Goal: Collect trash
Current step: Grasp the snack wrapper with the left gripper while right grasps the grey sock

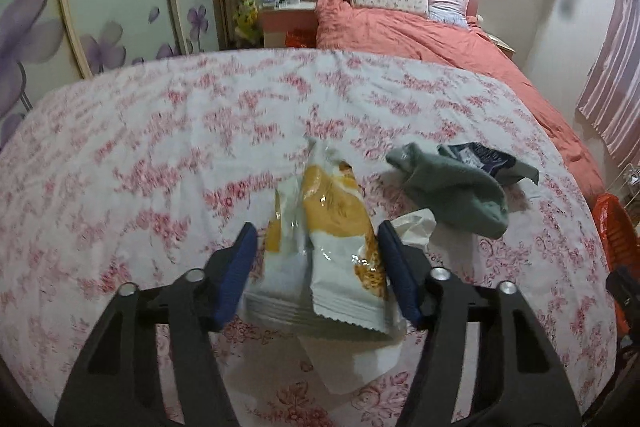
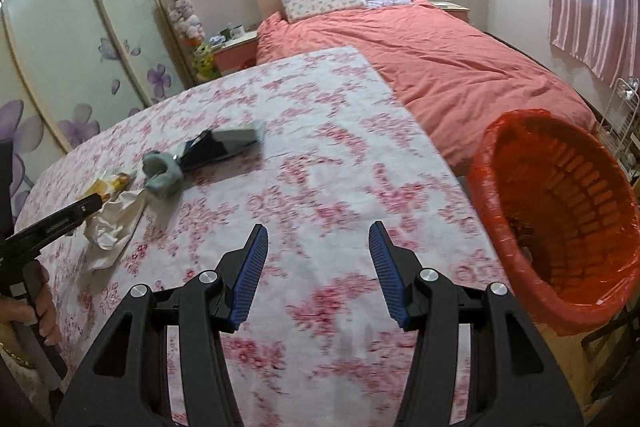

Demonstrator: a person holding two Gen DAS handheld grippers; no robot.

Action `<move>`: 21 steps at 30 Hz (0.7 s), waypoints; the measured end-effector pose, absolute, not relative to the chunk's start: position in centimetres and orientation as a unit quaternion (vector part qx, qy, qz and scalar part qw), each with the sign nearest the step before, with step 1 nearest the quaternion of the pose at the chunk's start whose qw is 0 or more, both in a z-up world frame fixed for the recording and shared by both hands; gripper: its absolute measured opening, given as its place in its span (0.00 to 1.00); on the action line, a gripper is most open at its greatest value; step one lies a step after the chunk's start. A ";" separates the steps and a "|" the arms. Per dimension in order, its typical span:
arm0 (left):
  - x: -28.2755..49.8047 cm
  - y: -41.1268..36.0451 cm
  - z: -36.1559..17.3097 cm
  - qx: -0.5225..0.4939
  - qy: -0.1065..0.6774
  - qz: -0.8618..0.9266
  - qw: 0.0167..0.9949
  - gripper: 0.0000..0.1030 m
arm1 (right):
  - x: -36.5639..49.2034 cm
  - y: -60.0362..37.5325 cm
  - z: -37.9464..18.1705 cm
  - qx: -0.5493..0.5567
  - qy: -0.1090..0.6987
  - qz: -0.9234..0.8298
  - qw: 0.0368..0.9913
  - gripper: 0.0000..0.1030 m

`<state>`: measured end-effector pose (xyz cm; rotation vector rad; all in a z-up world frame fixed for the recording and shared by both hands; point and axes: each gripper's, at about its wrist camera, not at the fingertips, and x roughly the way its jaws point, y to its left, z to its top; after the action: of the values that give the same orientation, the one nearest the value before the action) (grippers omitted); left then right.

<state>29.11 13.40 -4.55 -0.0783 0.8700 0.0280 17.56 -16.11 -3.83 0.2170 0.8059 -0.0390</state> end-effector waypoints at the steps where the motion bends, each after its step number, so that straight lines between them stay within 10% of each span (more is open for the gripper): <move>1: 29.2 13.7 -4.6 -0.044 0.420 0.012 0.906 0.58 | 17.6 -15.8 -4.0 0.103 0.393 -0.017 0.914 0.52; 21: 29.3 15.5 -4.3 -0.041 0.386 0.006 0.922 0.49 | 20.4 -10.6 -5.6 0.082 0.415 0.024 0.906 0.52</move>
<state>29.35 15.53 -4.34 -0.0852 0.7919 0.0127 20.44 -10.61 -5.58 0.1689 0.8571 0.0496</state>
